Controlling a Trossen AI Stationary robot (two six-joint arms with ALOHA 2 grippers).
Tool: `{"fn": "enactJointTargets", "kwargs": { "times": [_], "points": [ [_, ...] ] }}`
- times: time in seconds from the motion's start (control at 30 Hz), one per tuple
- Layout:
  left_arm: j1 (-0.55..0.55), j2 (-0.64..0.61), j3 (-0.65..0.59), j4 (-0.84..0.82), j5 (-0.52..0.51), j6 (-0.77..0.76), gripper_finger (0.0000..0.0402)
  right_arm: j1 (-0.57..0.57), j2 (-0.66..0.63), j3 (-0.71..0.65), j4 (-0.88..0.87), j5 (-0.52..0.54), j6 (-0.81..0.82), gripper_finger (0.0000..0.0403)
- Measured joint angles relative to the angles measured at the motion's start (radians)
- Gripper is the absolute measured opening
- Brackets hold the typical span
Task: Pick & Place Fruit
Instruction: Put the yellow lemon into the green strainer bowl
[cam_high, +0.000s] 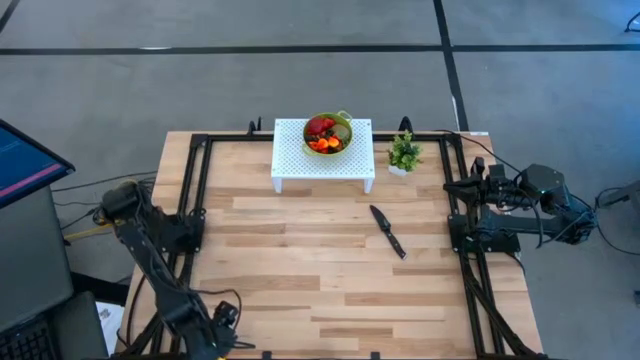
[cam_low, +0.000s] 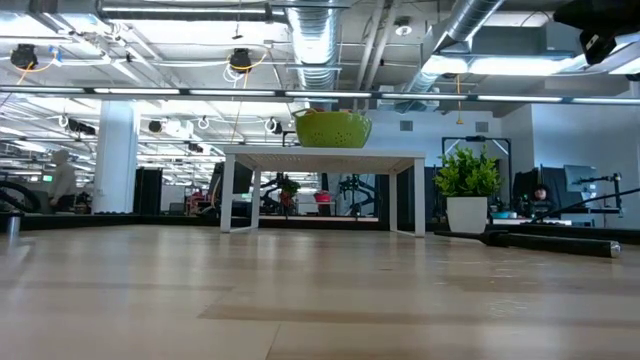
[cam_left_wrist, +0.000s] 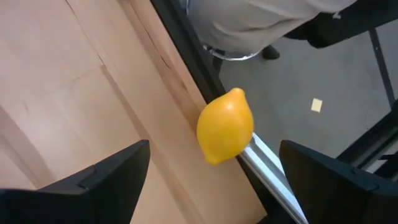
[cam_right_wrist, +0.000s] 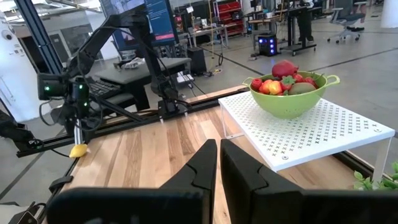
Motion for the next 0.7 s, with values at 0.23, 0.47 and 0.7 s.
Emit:
{"fn": "enactJointTargets", "kwargs": {
  "times": [0.23,0.47,0.7],
  "points": [
    [-0.014,0.048,0.0,0.035,0.029,-0.01,0.035,0.0,0.0,0.0,0.0,0.0,0.0,0.0017],
    [-0.038,0.104,0.001,0.092,0.002,-0.018,0.035,0.0,0.0,0.0,0.0,0.0,0.0,0.0017],
    [-0.043,0.171,0.001,0.114,-0.007,-0.01,0.035,0.0,0.0,0.0,0.0,0.0,0.0,0.0017]
  ]
}}
